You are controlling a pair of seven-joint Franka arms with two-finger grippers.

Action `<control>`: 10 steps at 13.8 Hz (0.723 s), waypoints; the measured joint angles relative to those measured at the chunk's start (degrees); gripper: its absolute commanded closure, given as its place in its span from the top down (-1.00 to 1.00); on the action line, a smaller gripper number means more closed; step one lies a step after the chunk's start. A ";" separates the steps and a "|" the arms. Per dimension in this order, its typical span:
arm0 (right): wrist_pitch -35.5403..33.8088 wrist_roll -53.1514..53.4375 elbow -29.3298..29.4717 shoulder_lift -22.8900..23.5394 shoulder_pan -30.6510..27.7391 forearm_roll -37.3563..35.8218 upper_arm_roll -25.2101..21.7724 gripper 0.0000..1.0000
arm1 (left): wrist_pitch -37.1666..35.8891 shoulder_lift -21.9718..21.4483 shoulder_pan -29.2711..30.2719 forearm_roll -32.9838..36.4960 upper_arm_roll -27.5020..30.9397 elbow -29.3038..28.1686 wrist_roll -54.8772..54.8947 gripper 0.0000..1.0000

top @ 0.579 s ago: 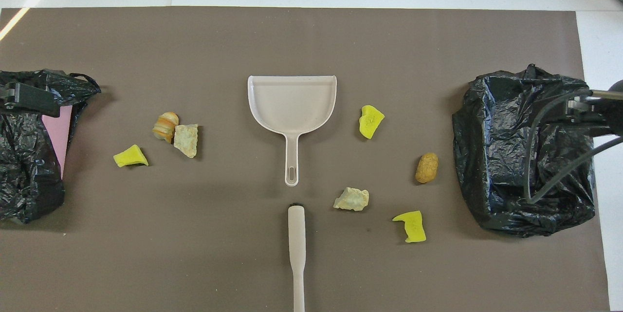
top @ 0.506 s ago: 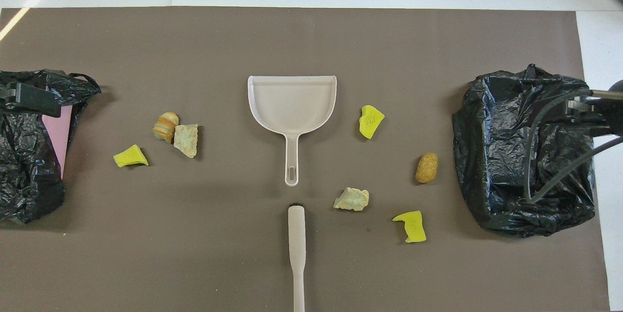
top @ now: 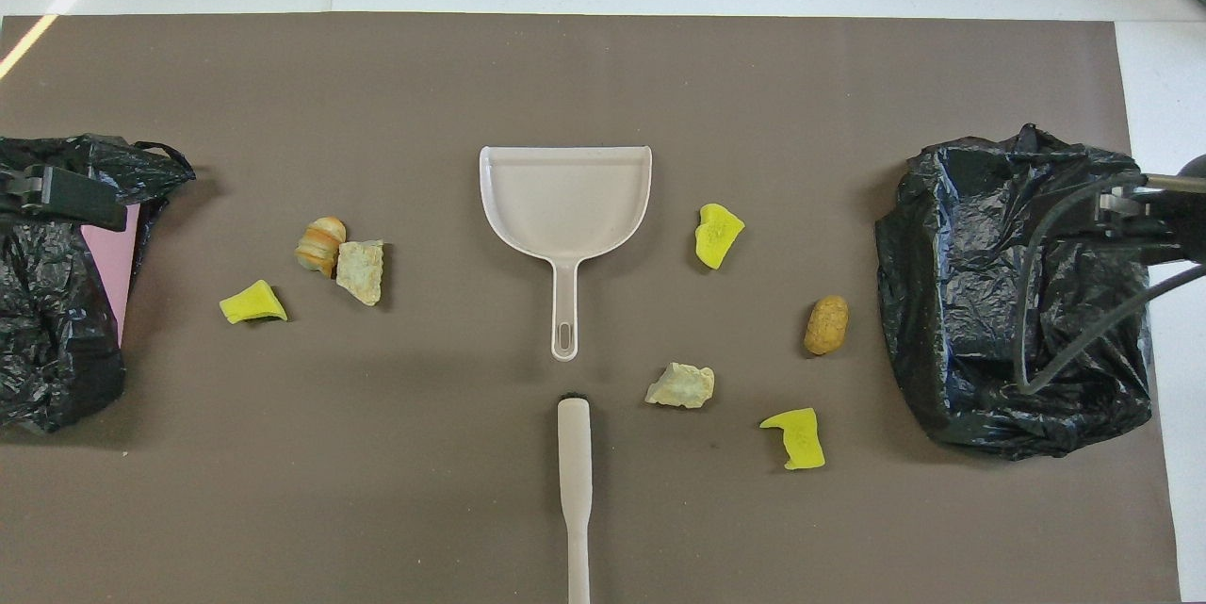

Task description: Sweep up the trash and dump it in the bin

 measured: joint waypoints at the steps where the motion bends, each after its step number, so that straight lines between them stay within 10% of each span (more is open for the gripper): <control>1: 0.00 0.00 0.00 0.00 0.00 0.00 0.00 1.00 | 0.00 -0.05 -0.03 -0.02 -0.17 -0.71 0.03 1.00; 10: 0.00 0.00 0.00 0.00 0.00 0.00 0.00 1.00 | 13.35 -5.87 -7.29 -1.11 -0.99 -19.39 -0.15 1.00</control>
